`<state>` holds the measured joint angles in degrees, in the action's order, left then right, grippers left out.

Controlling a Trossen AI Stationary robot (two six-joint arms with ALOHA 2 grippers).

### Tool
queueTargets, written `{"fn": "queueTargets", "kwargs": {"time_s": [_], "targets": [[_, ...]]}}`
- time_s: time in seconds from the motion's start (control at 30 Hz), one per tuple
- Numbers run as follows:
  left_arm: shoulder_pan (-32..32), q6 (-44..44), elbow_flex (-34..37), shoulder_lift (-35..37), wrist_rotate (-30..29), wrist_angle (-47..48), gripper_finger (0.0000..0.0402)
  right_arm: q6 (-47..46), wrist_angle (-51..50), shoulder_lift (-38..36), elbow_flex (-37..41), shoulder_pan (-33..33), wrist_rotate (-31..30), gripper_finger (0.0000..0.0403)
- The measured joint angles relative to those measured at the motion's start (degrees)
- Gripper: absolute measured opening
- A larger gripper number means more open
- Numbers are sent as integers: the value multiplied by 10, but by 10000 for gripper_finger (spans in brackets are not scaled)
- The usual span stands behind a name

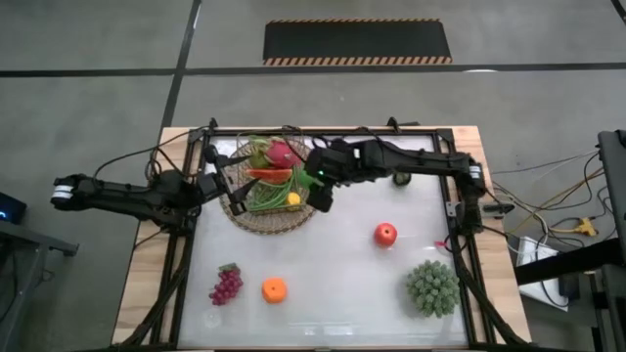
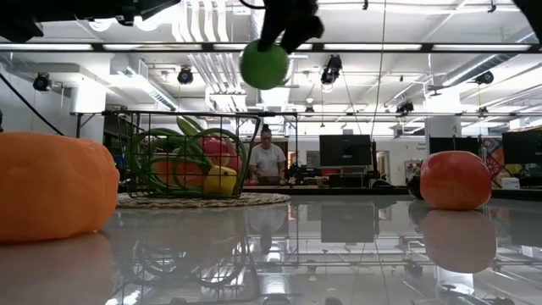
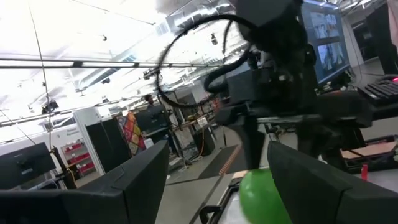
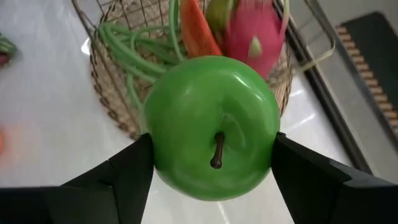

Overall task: Build produce basket
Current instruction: Put the green apple into the wire basket

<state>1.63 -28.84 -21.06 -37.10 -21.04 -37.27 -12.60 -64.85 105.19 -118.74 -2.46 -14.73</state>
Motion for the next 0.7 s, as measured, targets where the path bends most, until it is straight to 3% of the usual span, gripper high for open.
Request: {"fn": "queueTargets", "kwargs": {"time_s": [0.43, 0.7], "targets": [[0, 0, 1, 2, 0, 0, 255, 127, -9, 137, -145, -53, 32, 274], [0, 0, 1, 2, 0, -1, 255, 157, -7, 184, -152, -70, 73, 277]]}}
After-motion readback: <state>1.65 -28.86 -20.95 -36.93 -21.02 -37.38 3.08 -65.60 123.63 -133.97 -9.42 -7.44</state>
